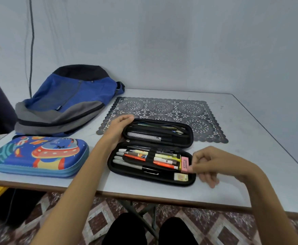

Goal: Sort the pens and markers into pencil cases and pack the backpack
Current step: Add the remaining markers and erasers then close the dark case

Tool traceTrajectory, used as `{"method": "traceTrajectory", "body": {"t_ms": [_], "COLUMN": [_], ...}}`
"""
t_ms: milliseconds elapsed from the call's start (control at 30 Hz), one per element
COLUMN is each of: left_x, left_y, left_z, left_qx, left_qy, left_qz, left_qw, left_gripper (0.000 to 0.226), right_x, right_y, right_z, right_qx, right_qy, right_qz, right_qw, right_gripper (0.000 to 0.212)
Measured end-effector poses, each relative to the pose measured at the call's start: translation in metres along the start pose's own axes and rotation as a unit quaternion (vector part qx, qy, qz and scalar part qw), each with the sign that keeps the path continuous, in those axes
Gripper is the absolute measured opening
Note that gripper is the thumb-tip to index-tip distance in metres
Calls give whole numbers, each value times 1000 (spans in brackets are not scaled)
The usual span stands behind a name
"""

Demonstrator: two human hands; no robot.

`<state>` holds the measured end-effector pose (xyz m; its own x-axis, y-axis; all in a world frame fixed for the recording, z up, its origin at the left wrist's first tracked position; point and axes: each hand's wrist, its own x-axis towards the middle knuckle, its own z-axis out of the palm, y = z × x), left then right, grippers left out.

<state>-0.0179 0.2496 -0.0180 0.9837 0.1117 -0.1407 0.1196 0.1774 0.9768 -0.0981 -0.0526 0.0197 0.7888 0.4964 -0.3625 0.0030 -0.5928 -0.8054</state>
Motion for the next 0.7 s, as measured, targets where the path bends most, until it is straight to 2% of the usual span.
{"method": "traceTrajectory", "body": {"t_ms": [100,133,200,300,367,533,633,700], "left_x": [-6,-6,-6,-5,-6,-2,-2,-6], "left_y": [-1,-2,-3,-5,-7,-14,-17,-16], "left_z": [-7,-9,-11,-11,-10,-16,-16,-15], "left_qx": [37,70,121,151,181,224,232,228], "left_qy": [-64,-72,-64,-46,-37,3,21,41], "left_qz": [16,23,37,56,81,173,233,270], "left_qw": [997,995,990,986,979,959,944,935], "left_gripper": [26,28,29,25,21,19,28,26], "right_x": [26,38,61,94,109,118,118,116], "right_y": [2,1,-4,-6,-2,5,4,4], "right_z": [-17,-20,-22,-19,-16,-7,-5,-4], "right_qx": [-26,-27,-50,-112,-140,-95,-105,-137], "right_qy": [206,250,256,196,190,276,305,328], "right_qz": [-48,-73,-120,-140,-142,-207,-235,-258], "right_qw": [977,965,958,964,961,934,917,898], "right_gripper": [20,21,36,50,44,23,23,24]}}
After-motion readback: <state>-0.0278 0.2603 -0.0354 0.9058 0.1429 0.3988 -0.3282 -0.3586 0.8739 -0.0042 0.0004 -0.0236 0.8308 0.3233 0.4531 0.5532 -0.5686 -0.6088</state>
